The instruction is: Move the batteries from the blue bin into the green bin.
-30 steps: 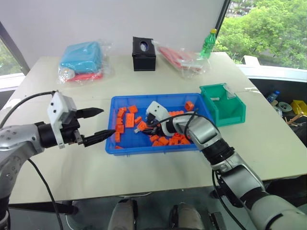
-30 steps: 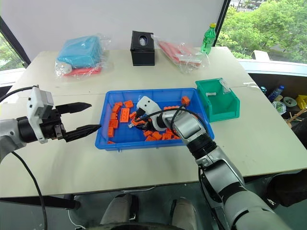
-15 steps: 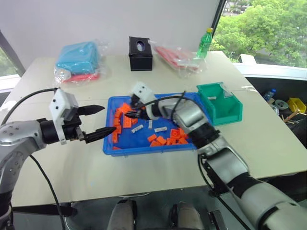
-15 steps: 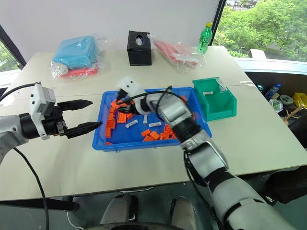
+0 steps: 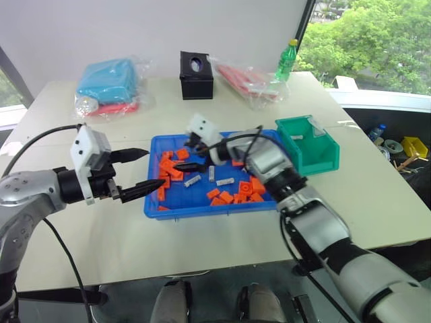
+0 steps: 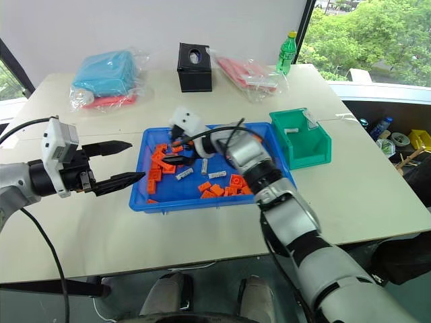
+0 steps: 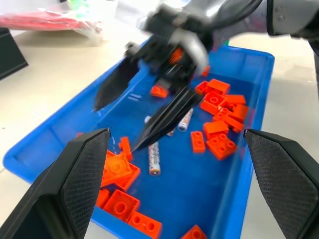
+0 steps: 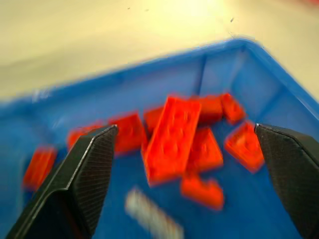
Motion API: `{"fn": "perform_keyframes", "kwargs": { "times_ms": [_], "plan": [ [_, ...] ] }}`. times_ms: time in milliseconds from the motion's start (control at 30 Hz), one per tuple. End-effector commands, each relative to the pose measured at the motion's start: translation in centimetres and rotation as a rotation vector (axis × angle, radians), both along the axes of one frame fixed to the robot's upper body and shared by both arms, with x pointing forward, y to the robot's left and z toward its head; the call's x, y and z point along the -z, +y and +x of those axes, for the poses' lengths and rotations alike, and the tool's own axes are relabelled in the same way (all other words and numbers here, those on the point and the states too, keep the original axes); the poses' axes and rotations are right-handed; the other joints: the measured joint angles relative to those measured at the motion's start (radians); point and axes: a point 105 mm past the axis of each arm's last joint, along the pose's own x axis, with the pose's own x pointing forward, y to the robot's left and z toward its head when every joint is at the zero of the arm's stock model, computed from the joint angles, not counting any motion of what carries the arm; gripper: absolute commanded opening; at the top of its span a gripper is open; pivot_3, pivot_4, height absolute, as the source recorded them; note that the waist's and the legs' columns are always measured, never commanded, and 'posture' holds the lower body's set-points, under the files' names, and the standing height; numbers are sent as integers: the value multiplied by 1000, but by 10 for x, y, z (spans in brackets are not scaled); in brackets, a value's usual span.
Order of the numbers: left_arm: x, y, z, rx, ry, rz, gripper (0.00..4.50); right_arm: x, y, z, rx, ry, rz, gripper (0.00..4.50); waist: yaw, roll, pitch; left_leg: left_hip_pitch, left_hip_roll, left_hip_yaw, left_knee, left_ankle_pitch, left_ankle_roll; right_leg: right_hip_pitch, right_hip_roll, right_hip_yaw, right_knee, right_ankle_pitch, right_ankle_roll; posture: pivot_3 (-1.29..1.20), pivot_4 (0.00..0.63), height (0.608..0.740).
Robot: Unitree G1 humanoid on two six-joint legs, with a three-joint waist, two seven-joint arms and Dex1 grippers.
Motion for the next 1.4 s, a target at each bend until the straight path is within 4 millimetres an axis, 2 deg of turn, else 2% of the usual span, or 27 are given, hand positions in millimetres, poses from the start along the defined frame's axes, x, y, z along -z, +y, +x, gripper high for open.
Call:
{"fn": "perform_keyframes", "kwargs": {
  "times_ms": [33,133,333,533,633,767,867,933,1000,1100,1167,1233,1333,1400],
  "plan": [
    [-7,0,-4,21,-27,27,4500,10,4,-16,-109,4,-30,4481,-3,0,0,0,0,0,0,0,0,0,0,0,0,0,0,0,150,630],
    [-4,-1,-8,38,-11,41,4500,19,5,-18,-109,17,-31,4481,-7,0,0,0,1,1,0,0,0,-2,0,0,1,0,0,0,150,630],
    [-1,-1,-13,59,6,65,4500,28,9,-9,-55,11,-21,4481,4,0,0,0,1,1,1,0,-1,-1,0,0,2,0,-1,0,150,630],
    [1,-2,-17,87,28,82,4500,43,4,-8,-54,30,-73,4481,2,-1,0,0,1,1,1,0,-1,-1,0,0,1,1,-2,0,150,630],
    [2,-4,-20,113,45,91,4500,48,1,-9,-53,30,-91,3743,-1,-1,0,0,1,1,1,0,-1,-1,0,0,1,1,-2,0,150,630],
    [5,-6,-24,140,65,107,4500,48,-3,-11,-57,31,-88,1679,0,-1,0,0,1,1,1,0,-1,-2,0,0,1,1,-2,0,150,630],
    [6,-7,-24,153,71,101,4500,34,-6,-9,-24,19,-29,223,2,-1,0,0,1,1,1,0,-1,-1,0,0,1,1,-2,0,150,630],
    [7,-10,-25,165,74,98,4500,20,-11,-10,2,1,15,223,3,0,0,0,1,1,1,0,-1,-1,0,0,1,1,-2,0,150,630],
    [8,-13,-25,176,76,92,4500,1,-23,-11,51,-14,72,223,4,0,0,0,1,0,2,0,-1,-1,0,0,1,1,-2,0,150,630],
    [10,-17,-26,190,76,81,4500,-29,-55,-10,169,-48,137,223,6,0,0,0,1,0,1,0,-1,0,0,0,1,2,-3,0,150,630],
    [10,-20,-25,201,74,63,4500,-51,-91,-5,303,-82,171,223,7,-1,0,0,1,0,1,0,-1,0,0,0,0,2,-3,0,150,630],
    [10,-25,-24,221,72,46,4500,-64,-135,4,479,-127,170,223,14,-1,0,1,1,0,1,0,-1,1,0,0,-1,2,-3,0,150,630],
    [13,-31,-23,248,73,36,4500,-69,-192,13,705,-146,156,223,23,0,0,1,1,1,1,0,-1,1,0,-1,-3,2,-4,0,150,630],
    [14,-33,-21,258,72,33,4500,-66,-220,15,816,-142,141,223,25,0,0,1,1,2,1,0,-1,2,0,-1,-4,2,-4,0,150,630]
  ]
}}
